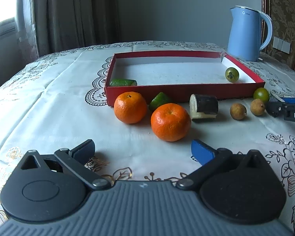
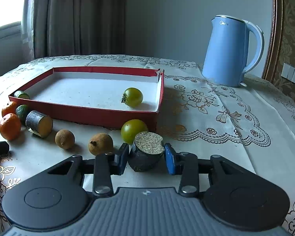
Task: Organize fruits
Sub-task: 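Grasp the dark yam slice with the right gripper, then carry the yam slice into the tray and open the right gripper, then withdraw the right gripper while moving the left gripper toward the tangerine, then grasp the tangerine with the left gripper and lift it toward the tray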
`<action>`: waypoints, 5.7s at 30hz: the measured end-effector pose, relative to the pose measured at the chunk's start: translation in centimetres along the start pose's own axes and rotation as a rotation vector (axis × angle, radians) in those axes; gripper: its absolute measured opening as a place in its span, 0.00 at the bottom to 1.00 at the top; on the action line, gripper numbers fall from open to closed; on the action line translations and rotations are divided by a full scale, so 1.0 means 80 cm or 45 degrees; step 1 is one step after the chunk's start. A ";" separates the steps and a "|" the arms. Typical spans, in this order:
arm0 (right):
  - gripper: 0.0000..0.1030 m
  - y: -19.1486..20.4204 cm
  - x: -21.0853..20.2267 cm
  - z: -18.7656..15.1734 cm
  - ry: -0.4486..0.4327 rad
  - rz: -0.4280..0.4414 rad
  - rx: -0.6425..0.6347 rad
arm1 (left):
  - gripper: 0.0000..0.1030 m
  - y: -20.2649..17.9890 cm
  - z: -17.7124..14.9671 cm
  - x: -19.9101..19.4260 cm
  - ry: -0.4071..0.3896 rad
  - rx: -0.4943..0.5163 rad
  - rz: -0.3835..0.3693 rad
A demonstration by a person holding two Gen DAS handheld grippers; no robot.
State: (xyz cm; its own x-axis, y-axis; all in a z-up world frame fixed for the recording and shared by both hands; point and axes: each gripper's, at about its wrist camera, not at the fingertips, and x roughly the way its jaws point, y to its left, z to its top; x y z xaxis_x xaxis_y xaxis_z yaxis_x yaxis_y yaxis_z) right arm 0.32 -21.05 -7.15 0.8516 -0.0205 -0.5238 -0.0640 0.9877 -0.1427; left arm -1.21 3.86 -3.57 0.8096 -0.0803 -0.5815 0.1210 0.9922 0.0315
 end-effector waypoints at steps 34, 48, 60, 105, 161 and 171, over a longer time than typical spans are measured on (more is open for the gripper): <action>0.37 -0.005 -0.032 0.041 -0.095 -0.167 -0.061 | 1.00 0.001 0.000 0.003 0.014 -0.017 -0.006; 0.37 0.011 0.094 0.146 -0.095 -0.136 -0.037 | 1.00 0.000 -0.001 0.003 0.015 -0.017 -0.007; 0.40 0.029 0.178 0.144 0.134 -0.127 -0.042 | 1.00 -0.001 -0.002 0.004 0.017 -0.016 -0.007; 0.80 -0.021 -0.007 -0.013 0.046 0.095 0.245 | 0.72 -0.036 0.019 0.012 -0.035 0.012 -0.056; 0.97 0.006 -0.011 -0.017 0.120 0.038 0.076 | 0.40 -0.014 0.095 0.010 -0.082 -0.042 0.048; 0.99 0.005 -0.011 -0.017 0.123 0.049 0.087 | 0.40 -0.010 0.123 0.038 -0.102 -0.062 0.041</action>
State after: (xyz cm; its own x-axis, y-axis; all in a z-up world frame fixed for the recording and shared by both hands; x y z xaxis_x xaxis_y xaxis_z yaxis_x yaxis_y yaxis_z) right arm -1.17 -20.85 -7.88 0.7947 0.0060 -0.6069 -0.0574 0.9962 -0.0652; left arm 6.83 1.86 2.66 0.8561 -0.0540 -0.5140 0.0678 0.9977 0.0081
